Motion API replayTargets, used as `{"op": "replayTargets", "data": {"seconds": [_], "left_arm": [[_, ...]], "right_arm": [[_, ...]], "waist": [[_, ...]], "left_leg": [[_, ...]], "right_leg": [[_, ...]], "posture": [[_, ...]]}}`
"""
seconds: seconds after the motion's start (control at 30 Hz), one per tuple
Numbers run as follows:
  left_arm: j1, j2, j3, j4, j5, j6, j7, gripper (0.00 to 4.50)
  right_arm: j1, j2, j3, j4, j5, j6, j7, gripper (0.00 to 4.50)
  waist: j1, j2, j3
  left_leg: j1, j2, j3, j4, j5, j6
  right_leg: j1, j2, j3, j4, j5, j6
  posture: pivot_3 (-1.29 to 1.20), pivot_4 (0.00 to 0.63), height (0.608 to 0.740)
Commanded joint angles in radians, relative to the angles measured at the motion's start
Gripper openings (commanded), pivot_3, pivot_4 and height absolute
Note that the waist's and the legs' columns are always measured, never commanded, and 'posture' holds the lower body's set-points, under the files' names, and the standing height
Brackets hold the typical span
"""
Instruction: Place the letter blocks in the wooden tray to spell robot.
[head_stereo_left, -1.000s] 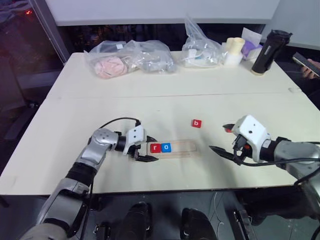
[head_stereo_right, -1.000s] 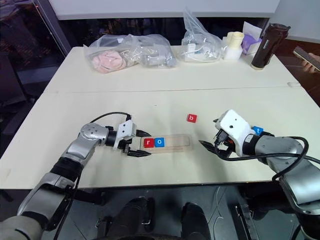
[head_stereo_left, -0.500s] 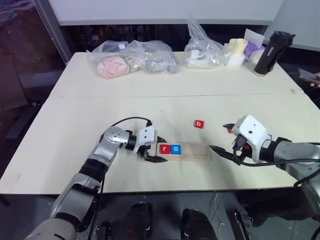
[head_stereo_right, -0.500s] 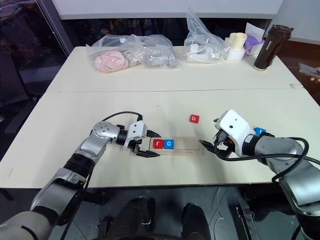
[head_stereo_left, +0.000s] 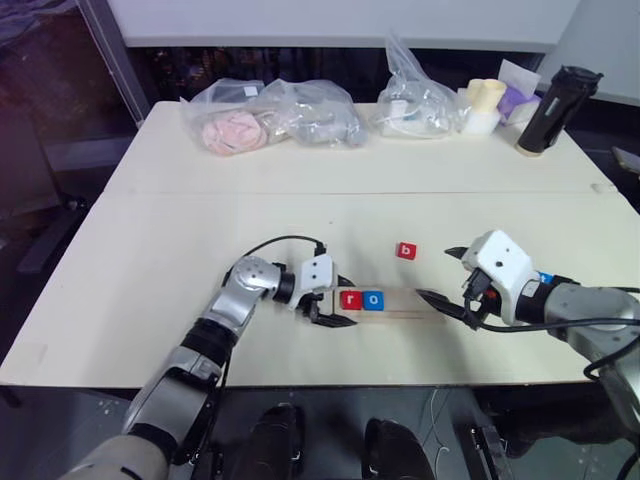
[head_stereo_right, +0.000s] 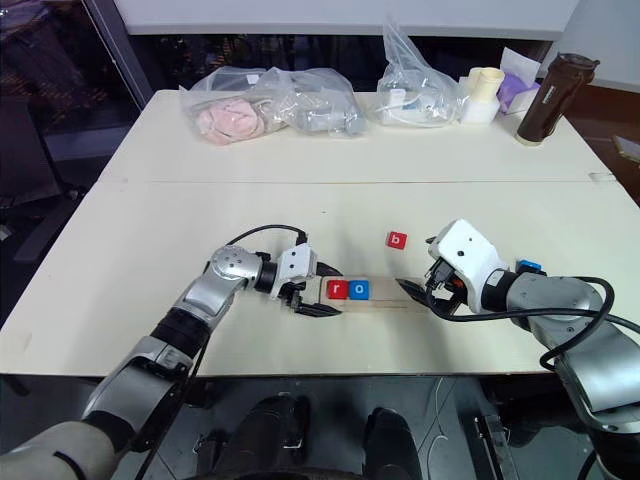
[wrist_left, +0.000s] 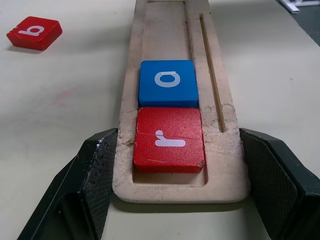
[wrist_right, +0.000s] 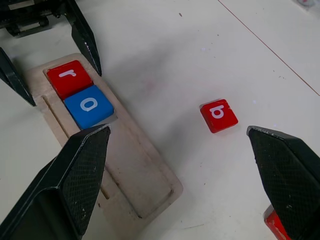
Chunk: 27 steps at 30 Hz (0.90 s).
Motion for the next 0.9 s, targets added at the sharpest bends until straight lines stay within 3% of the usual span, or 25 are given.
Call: {"op": "replayTargets", "data": {"seconds": [0.03,0.8,0.87,0.9], "left_arm": [[0.040,-0.011,-0.077,0.012,0.055,0.036,0.020,3.14],[0.049,0.008,-0.091,-0.049,0.054,0.125,0.055,3.14],[0.050,0.006,-0.090,-0.053,0.052,0.132,0.059,4.20],[0.051,0.005,-0.090,-0.055,0.053,0.133,0.064,4.44]], "right_arm": [[0.005,0.006,-0.015,-0.042,0.004,-0.002,-0.012,4.50],[-0.005,0.028,0.016,-0.037,0.002,-0.007,-0.034,4.50],[-0.005,0.028,0.018,-0.032,0.000,-0.011,-0.033,4.50],[-0.006,0.027,0.018,-0.030,0.000,-0.012,-0.033,4.50]], "waist": [[0.000,0.000,0.000],[-0.003,0.000,0.000],[-0.003,0.000,0.000],[-0.003,0.000,0.000]], "left_leg": [[0.000,0.000,0.000,0.000,0.000,0.000],[0.000,0.000,0.000,0.000,-0.001,0.001],[0.000,0.000,-0.001,0.000,-0.001,0.001],[0.000,0.000,-0.001,0.000,-0.001,0.001]], "right_leg": [[0.000,0.000,0.000,0.000,0.001,-0.002],[0.000,0.000,-0.002,0.000,-0.002,0.003],[0.000,-0.001,-0.002,0.000,-0.002,0.003],[0.000,-0.001,-0.002,0.000,-0.002,0.003]], "posture": [[0.00,0.150,0.725],[0.00,0.150,0.725],[0.00,0.150,0.725],[0.00,0.150,0.725]]}}
